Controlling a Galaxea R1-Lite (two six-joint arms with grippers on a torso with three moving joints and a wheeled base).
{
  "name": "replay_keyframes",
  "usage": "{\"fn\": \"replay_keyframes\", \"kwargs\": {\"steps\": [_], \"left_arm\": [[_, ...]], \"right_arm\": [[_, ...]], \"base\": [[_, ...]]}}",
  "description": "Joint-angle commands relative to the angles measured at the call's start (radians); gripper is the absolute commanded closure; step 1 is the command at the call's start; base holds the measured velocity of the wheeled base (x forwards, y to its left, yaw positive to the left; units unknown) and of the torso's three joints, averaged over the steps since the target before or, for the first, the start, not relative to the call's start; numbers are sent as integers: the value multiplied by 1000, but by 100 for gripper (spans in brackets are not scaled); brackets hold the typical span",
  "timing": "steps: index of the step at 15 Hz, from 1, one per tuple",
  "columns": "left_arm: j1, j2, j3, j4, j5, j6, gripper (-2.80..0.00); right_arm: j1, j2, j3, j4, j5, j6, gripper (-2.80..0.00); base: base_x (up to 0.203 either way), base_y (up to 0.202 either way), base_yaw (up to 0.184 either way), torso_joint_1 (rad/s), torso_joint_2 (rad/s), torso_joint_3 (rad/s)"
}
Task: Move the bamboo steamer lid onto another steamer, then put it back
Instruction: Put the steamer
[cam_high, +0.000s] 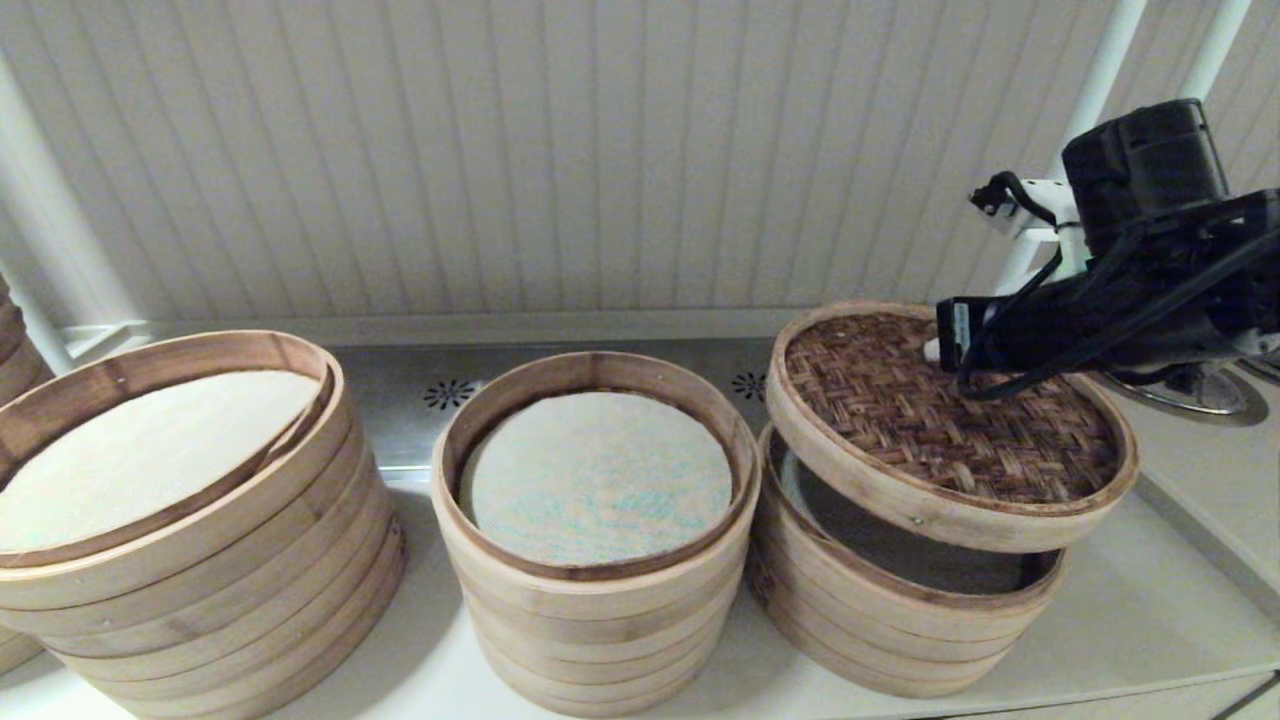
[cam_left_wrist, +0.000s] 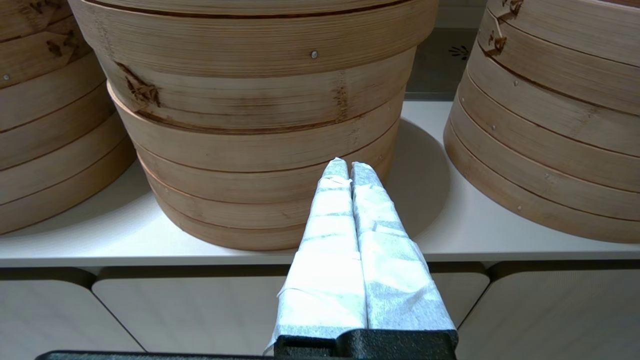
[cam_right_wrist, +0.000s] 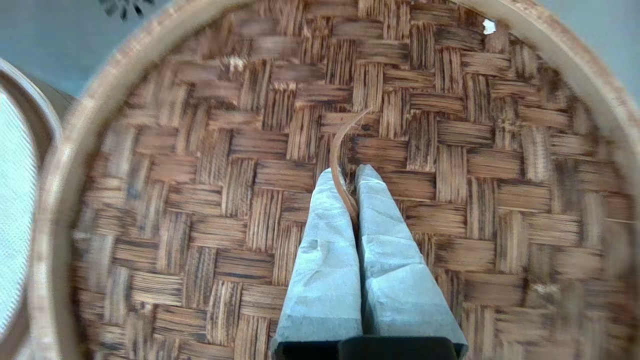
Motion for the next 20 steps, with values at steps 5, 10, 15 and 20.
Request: {"fn": "replay_keyframes", "kwargs": {"steps": [5, 10, 15, 20], "left_arm": [[0, 0, 0, 0, 1, 0, 0], [0, 0, 0, 1, 1, 0, 0], [0, 0, 0, 0, 1, 0, 0], [0, 0, 0, 0, 0, 0, 0]], "right_arm": [[10, -8, -140, 111, -10, 1, 0], [77, 42, -335, 248, -8, 0, 0], [171, 145, -483, 314, -1, 5, 0], [268, 200, -543, 302, -7, 4, 0]], "base": [[0, 0, 0, 0, 0, 0], [0, 0, 0, 0, 0, 0], [0, 0, 0, 0, 0, 0], [0, 0, 0, 0, 0, 0]]}}
